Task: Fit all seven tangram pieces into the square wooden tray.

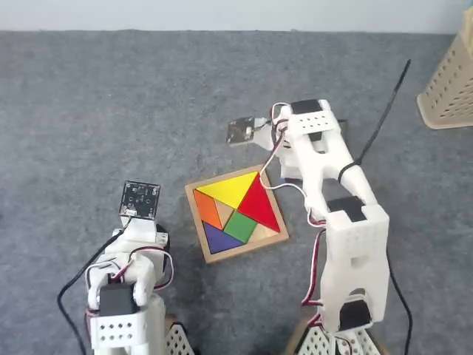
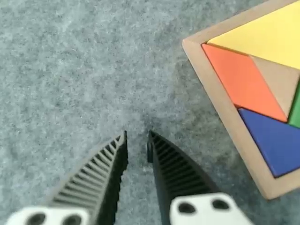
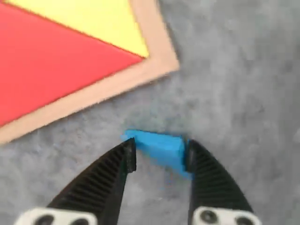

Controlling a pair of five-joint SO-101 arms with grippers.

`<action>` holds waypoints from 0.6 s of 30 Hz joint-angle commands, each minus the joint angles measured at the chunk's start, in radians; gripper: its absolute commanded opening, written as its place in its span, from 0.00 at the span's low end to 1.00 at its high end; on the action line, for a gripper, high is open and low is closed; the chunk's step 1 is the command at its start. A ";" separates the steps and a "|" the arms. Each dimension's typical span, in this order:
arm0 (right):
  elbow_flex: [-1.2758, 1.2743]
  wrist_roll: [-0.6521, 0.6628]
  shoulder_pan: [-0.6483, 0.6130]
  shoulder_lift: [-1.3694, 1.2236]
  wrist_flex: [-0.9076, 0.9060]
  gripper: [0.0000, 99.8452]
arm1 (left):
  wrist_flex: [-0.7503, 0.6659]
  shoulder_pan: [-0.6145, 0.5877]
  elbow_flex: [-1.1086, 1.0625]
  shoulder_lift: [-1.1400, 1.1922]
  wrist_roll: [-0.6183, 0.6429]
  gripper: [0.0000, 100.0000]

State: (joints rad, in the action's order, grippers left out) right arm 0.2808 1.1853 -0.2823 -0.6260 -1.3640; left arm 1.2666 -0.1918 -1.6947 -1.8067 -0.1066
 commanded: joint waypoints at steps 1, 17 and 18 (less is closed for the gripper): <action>0.038 -0.160 0.025 0.008 -0.007 0.04 | 0.000 0.002 0.010 -0.021 0.008 0.07; 0.040 -0.680 0.021 0.044 -0.171 0.01 | 0.000 0.002 0.010 -0.021 0.008 0.07; 0.038 -0.690 0.018 0.058 -0.173 0.01 | 0.000 0.002 0.010 -0.021 0.008 0.07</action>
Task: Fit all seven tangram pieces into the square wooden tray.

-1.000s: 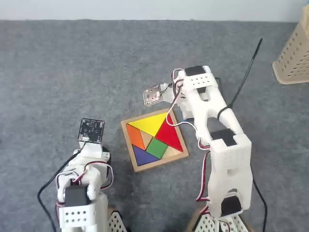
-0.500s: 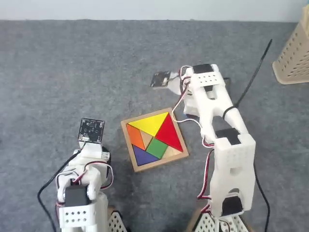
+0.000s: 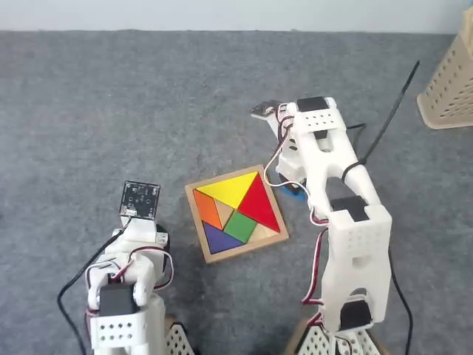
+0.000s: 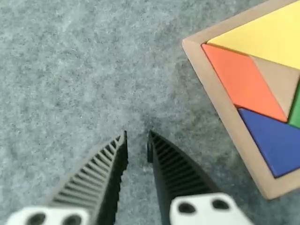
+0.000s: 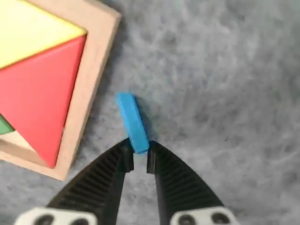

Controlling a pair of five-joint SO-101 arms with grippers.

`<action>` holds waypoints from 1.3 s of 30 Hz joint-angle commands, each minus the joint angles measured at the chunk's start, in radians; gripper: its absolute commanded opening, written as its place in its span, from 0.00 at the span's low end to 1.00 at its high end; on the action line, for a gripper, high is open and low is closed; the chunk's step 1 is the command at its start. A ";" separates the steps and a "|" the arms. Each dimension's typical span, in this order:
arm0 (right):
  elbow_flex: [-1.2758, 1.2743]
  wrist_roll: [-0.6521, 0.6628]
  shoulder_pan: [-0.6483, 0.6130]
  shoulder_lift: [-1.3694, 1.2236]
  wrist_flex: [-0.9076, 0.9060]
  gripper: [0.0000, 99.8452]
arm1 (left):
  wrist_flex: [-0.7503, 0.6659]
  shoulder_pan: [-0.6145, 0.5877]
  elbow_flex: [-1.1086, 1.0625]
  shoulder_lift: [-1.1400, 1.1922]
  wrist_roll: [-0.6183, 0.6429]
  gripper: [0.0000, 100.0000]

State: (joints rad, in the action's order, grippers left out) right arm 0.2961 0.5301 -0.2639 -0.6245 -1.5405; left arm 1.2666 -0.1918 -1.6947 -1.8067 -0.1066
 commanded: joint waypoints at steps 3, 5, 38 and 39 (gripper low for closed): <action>0.021 -0.061 -0.010 0.091 -0.007 0.01 | 0.000 0.002 0.010 -0.021 0.008 0.07; 0.012 -0.075 -0.013 0.117 -0.019 0.01 | 0.000 0.002 0.010 -0.021 0.008 0.07; -0.875 0.405 -0.372 0.826 0.291 0.01 | 0.000 0.002 0.010 -0.021 0.008 0.07; -0.875 0.422 -0.372 0.819 0.291 0.01 | 0.000 0.002 0.010 -0.021 0.008 0.07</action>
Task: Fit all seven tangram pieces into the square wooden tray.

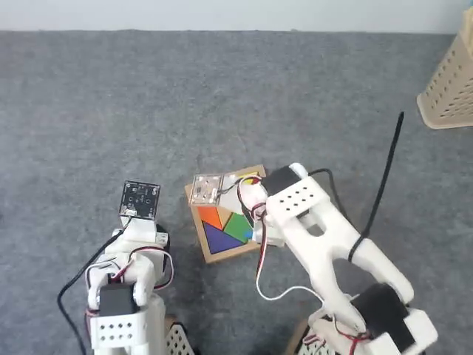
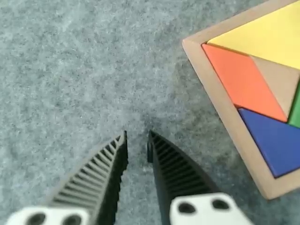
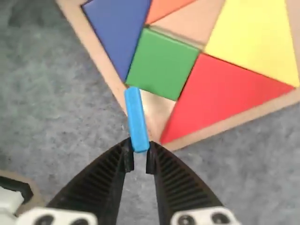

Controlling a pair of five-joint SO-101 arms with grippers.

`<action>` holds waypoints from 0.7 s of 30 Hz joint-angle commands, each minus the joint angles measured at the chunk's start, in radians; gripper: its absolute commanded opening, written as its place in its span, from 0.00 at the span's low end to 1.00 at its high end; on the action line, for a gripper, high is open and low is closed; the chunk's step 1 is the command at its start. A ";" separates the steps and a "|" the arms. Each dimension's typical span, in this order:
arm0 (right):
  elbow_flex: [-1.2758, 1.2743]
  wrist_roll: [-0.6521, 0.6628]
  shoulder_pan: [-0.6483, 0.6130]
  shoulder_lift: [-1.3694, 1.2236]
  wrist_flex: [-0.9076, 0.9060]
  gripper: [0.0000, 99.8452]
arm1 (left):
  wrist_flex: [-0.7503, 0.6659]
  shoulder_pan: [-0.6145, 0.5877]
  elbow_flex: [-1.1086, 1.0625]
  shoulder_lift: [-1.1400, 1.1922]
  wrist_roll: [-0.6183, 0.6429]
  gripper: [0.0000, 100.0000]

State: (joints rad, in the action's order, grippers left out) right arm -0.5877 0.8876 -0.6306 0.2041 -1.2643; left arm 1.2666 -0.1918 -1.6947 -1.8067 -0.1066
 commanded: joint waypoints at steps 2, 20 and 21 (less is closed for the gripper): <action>0.009 0.086 -0.007 -0.021 0.015 0.01 | 0.000 0.002 0.010 -0.021 0.008 0.07; 0.009 0.141 -0.004 -0.104 0.101 0.01 | 0.000 0.002 0.010 -0.021 0.008 0.07; 0.012 0.141 -0.004 -0.110 0.099 0.01 | 0.000 0.002 0.010 -0.021 0.008 0.07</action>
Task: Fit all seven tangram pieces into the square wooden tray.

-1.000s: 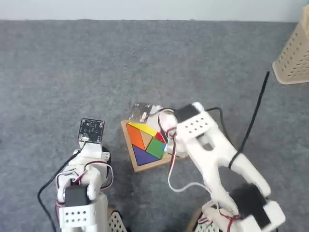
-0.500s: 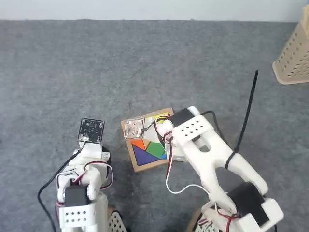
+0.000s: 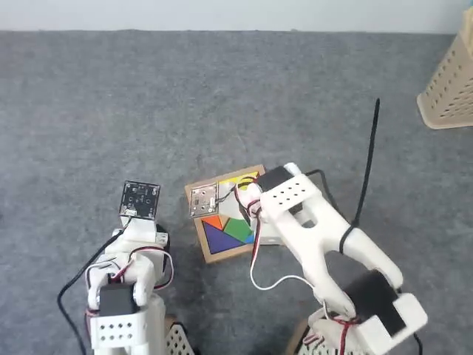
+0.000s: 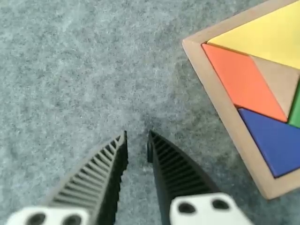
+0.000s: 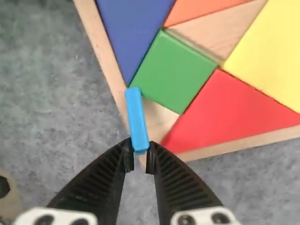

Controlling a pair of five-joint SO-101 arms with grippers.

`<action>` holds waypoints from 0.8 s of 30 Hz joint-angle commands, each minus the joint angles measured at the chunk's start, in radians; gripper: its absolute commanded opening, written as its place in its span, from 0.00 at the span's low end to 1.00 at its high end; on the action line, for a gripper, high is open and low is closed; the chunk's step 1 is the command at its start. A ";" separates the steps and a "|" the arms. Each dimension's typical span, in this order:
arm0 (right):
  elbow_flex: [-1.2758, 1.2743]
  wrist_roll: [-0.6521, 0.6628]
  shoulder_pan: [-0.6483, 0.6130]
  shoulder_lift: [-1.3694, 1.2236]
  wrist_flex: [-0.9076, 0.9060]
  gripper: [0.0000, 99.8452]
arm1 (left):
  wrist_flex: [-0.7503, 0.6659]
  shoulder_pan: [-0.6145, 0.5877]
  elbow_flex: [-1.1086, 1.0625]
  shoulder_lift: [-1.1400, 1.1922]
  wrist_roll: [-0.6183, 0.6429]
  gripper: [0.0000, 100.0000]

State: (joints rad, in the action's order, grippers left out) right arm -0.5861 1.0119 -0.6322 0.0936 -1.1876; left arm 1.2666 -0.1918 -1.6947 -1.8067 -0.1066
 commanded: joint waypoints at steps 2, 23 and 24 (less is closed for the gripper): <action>0.011 0.017 -0.001 -0.001 0.022 0.01 | 0.000 0.002 0.010 -0.021 0.008 0.07; 0.012 0.012 0.021 -0.001 0.021 0.01 | 0.000 0.002 0.010 -0.021 0.008 0.07; 0.012 0.012 0.021 -0.001 0.021 0.01 | 0.000 0.002 0.010 -0.021 0.008 0.07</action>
State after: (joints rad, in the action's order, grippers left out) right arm -0.5861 1.0119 -0.6306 0.0890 -1.1830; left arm 1.2666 -0.1918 -1.6947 -1.8067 -0.1066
